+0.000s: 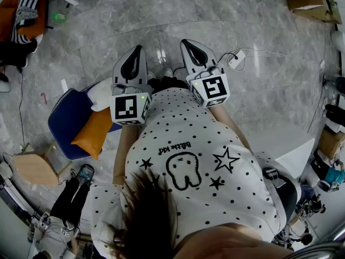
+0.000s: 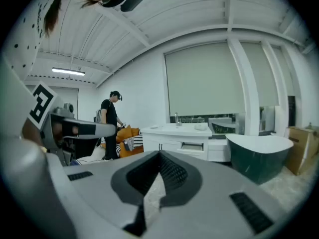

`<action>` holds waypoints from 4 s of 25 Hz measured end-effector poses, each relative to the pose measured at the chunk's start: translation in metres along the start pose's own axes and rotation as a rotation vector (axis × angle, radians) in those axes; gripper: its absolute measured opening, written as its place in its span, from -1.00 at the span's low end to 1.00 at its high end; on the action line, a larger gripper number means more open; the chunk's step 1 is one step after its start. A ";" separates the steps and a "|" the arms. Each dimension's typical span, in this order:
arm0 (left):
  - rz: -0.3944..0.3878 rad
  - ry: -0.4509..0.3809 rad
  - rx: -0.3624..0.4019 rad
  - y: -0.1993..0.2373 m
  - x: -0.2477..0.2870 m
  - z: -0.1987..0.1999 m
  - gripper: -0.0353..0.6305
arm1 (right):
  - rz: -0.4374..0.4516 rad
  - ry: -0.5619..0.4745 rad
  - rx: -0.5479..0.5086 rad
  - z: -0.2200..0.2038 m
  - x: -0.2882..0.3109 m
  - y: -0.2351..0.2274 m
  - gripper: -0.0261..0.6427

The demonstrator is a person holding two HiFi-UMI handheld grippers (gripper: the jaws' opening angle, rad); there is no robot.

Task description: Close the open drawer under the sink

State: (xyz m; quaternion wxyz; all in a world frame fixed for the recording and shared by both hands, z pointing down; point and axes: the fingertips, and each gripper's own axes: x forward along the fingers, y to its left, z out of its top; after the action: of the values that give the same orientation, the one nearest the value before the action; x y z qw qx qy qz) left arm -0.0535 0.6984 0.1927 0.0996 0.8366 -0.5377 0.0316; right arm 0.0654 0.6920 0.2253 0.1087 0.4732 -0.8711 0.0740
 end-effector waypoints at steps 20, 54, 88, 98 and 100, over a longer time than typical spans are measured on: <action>0.030 -0.026 -0.016 -0.001 0.016 0.007 -0.88 | 0.012 -0.030 0.035 -0.002 -0.003 -0.022 -0.88; -0.038 0.063 -0.091 0.167 0.193 0.038 -0.88 | -0.046 0.048 0.104 0.042 0.215 -0.076 -0.88; 0.078 -0.038 -0.069 0.164 0.361 0.084 -0.88 | 0.070 0.017 0.092 0.077 0.315 -0.239 -0.88; 0.049 -0.007 -0.086 0.183 0.392 0.083 -0.88 | 0.027 0.059 0.118 0.073 0.338 -0.252 -0.88; 0.041 0.005 -0.087 0.190 0.400 0.083 -0.88 | 0.003 0.062 0.124 0.077 0.344 -0.258 -0.88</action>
State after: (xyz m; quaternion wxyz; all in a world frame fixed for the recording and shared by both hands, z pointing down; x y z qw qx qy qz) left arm -0.0622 0.2485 0.2007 0.1366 0.8203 -0.5552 0.0121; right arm 0.0915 0.2561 0.2471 0.1060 0.4753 -0.8617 0.1428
